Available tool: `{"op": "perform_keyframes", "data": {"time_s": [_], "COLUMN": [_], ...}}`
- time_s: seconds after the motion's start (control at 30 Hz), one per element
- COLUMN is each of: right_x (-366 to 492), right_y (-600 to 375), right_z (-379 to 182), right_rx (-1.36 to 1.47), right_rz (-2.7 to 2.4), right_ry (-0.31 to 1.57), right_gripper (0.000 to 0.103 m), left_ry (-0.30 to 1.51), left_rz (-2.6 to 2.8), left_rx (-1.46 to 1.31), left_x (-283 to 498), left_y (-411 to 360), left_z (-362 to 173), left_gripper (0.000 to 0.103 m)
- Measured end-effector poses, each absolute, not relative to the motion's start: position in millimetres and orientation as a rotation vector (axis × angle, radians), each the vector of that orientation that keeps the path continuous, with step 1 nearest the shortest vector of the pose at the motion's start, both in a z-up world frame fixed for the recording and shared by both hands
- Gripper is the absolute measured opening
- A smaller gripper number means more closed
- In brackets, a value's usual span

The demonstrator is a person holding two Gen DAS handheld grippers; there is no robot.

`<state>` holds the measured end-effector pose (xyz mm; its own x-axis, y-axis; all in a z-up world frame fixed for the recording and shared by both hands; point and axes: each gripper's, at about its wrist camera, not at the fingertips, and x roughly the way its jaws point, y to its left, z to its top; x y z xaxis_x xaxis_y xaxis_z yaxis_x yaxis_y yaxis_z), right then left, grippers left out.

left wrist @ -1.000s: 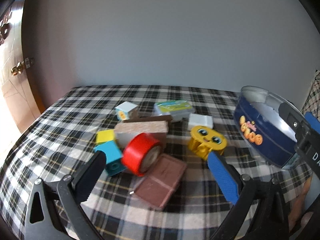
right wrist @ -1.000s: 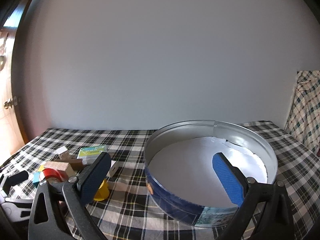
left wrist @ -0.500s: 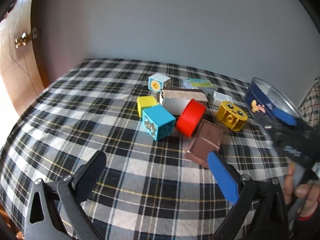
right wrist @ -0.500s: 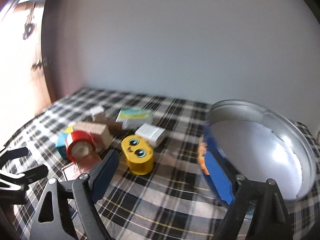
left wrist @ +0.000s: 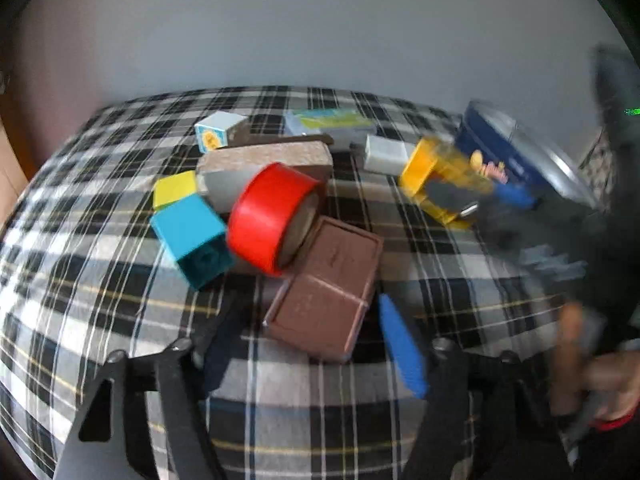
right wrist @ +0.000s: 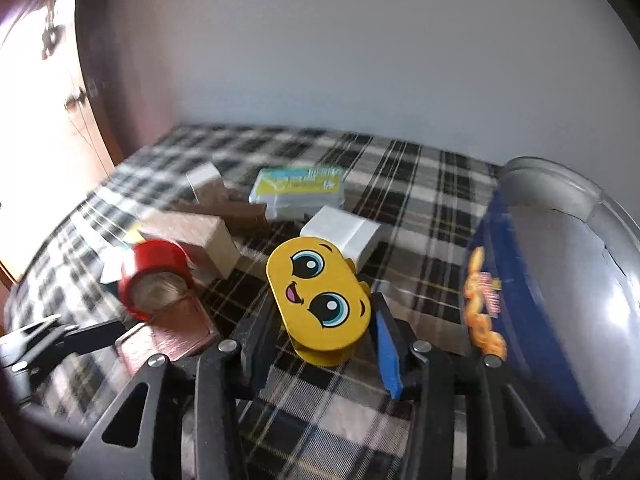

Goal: Organize rigid objects
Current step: 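Grasp the yellow smiley block with the right tool while the left tool grasps the brown chocolate bar, then carry both held blocks over the blue tin and open both tools inside it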

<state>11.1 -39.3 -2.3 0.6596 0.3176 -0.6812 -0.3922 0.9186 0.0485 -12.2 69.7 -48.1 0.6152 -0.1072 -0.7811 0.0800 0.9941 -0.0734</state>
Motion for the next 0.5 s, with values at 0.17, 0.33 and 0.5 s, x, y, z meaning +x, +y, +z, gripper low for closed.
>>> {"op": "perform_keyframes", "data": {"time_s": [0.17,0.33,0.5], "right_x": [1,-8,-15], "right_y": [-76,-96,-108], "right_z": [20,26,32], "right_rx": [0.029,0.011,-0.021], "right_rz": [0.452,0.405,0.358], "right_ry": [0.673,0.608,0.53], "right_gripper": [0.047,0.047,0.047], "left_ry": [0.895,0.875,0.814], "left_rz": [-0.118,-0.174,-0.188], "left_rx": [-0.017,-0.116,-0.121], "left_x": [-9,-18,-34], "left_y": [62,76,76], "left_z": [-48,-42,-35], "left_gripper": [0.049,0.043,0.043]}}
